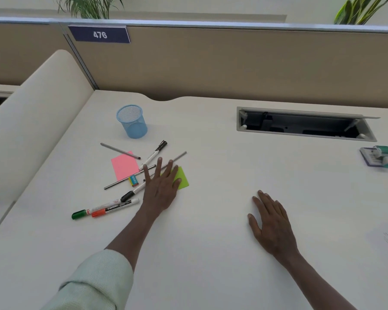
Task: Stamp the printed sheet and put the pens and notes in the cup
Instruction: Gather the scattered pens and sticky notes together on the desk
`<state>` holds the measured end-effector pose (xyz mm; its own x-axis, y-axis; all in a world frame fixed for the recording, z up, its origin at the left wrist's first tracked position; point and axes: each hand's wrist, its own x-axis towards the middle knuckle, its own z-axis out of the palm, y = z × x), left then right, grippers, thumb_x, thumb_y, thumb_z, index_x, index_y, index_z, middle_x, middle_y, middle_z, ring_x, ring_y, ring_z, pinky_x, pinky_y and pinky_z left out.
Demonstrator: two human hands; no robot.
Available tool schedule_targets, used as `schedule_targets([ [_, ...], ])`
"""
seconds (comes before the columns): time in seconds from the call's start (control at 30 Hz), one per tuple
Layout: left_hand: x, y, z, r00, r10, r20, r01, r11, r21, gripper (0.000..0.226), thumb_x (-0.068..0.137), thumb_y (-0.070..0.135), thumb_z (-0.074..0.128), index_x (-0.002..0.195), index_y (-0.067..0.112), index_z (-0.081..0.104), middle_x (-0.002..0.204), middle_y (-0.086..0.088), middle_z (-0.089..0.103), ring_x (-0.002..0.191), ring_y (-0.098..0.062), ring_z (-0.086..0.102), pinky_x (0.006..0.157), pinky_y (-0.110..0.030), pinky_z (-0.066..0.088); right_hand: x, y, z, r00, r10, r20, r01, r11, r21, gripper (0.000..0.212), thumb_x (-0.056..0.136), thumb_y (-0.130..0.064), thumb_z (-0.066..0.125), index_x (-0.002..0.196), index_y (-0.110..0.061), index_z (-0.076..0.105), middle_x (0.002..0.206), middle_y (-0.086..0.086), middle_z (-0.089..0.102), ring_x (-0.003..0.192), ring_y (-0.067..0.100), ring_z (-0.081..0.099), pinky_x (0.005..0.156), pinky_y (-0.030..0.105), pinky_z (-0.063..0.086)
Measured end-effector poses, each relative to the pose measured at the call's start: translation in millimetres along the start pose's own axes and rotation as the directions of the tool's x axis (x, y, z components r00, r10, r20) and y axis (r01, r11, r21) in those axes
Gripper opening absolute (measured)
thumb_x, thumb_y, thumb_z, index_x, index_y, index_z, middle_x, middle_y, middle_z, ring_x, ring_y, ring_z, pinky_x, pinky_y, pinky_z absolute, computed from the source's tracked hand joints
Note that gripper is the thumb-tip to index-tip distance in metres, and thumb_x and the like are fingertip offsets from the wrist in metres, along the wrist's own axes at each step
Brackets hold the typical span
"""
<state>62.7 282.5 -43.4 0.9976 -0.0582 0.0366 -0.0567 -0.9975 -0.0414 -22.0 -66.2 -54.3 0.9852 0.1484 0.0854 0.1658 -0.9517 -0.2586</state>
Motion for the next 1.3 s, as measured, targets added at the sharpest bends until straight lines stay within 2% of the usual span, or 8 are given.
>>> schedule_targets([
  [0.17,-10.2,-25.3,-1.8,0.997,-0.071,-0.008,0.071,0.997,-0.042,0.048,0.101,0.044,0.031,0.143,0.026,0.044,0.155,0.003,0.036,0.15,-0.027,0.014,0.114,-0.067,-0.002,-0.6,0.6,0.9,1.0,0.002,-0.008,-0.002,1.0,-0.003,0.058,0.095,-0.046,0.035,0.145,-0.017,0.043,0.159,0.001,0.032,0.147,0.016,0.03,0.121,0.039,0.022],
  [0.33,-17.5,-37.7,-2.5,0.991,-0.131,-0.024,0.129,0.988,-0.082,0.056,0.097,0.046,0.019,0.141,0.025,0.047,0.153,0.003,0.04,0.149,-0.028,0.019,0.112,-0.068,0.0,-0.8,0.3,0.9,1.0,0.004,-0.007,-0.004,1.0,-0.009,0.058,0.096,-0.046,0.034,0.145,-0.018,0.042,0.16,0.0,0.032,0.147,0.016,0.03,0.121,0.038,0.021],
  [0.5,-19.8,-48.4,0.5,0.983,-0.186,0.014,0.186,0.975,-0.123,0.046,0.101,0.042,0.032,0.144,0.027,0.042,0.157,0.006,0.032,0.15,-0.024,0.014,0.114,-0.067,0.003,-0.3,0.3,1.0,1.0,0.004,-0.01,-0.004,1.0,-0.005,0.057,0.095,-0.046,0.034,0.145,-0.018,0.043,0.159,0.0,0.033,0.147,0.016,0.031,0.121,0.039,0.023],
  [0.63,-19.9,-50.5,0.6,0.983,-0.183,0.015,0.184,0.975,-0.122,0.047,0.101,0.041,0.034,0.145,0.026,0.041,0.158,0.005,0.029,0.151,-0.023,0.012,0.114,-0.065,0.002,-0.8,-0.2,0.5,1.0,0.007,-0.015,-0.007,1.0,-0.005,0.058,0.095,-0.046,0.034,0.145,-0.018,0.043,0.159,0.0,0.033,0.147,0.016,0.031,0.121,0.039,0.023],
  [0.93,-22.2,-50.7,2.0,0.981,-0.167,-0.096,0.155,0.981,-0.119,0.049,0.098,0.035,0.047,0.143,0.015,0.044,0.156,-0.007,0.035,0.148,-0.027,0.022,0.115,-0.064,0.007,-0.6,-2.2,-0.8,1.0,0.001,-0.024,-0.001,1.0,0.003,0.057,0.096,-0.045,0.035,0.144,-0.016,0.045,0.158,0.002,0.035,0.146,0.018,0.033,0.121,0.04,0.024],
  [1.07,-32.5,-36.3,-3.6,0.978,-0.149,-0.145,0.131,0.984,-0.124,0.051,0.098,0.037,0.037,0.143,0.014,0.043,0.154,-0.008,0.037,0.147,-0.027,0.026,0.116,-0.059,0.01,-1.0,-1.4,-0.5,1.0,0.007,-0.009,-0.007,1.0,0.004,0.057,0.096,-0.046,0.034,0.145,-0.017,0.043,0.158,0.002,0.034,0.146,0.018,0.032,0.121,0.039,0.022],
  [1.2,-47.5,-3.8,-10.9,0.981,-0.115,-0.155,0.069,0.959,-0.274,0.051,0.099,0.031,0.042,0.146,0.01,0.039,0.157,-0.01,0.031,0.148,-0.026,0.02,0.119,-0.053,0.012,-1.4,-3.3,-2.7,1.0,0.01,0.016,-0.01,1.0,0.016,0.058,0.097,-0.046,0.031,0.147,-0.016,0.04,0.16,0.003,0.031,0.148,0.018,0.028,0.123,0.04,0.02],
  [1.3,-58.6,28.8,-15.2,0.99,-0.087,-0.113,0.041,0.932,-0.36,0.056,0.1,0.028,0.047,0.15,0.01,0.03,0.16,-0.007,0.023,0.15,-0.021,0.011,0.122,-0.046,0.009,-0.8,-5.1,-4.4,0.998,0.007,0.059,-0.01,0.999,0.044,0.056,0.1,-0.042,0.037,0.149,-0.015,0.036,0.162,0.003,0.024,0.151,0.018,0.021,0.124,0.039,0.014],
])
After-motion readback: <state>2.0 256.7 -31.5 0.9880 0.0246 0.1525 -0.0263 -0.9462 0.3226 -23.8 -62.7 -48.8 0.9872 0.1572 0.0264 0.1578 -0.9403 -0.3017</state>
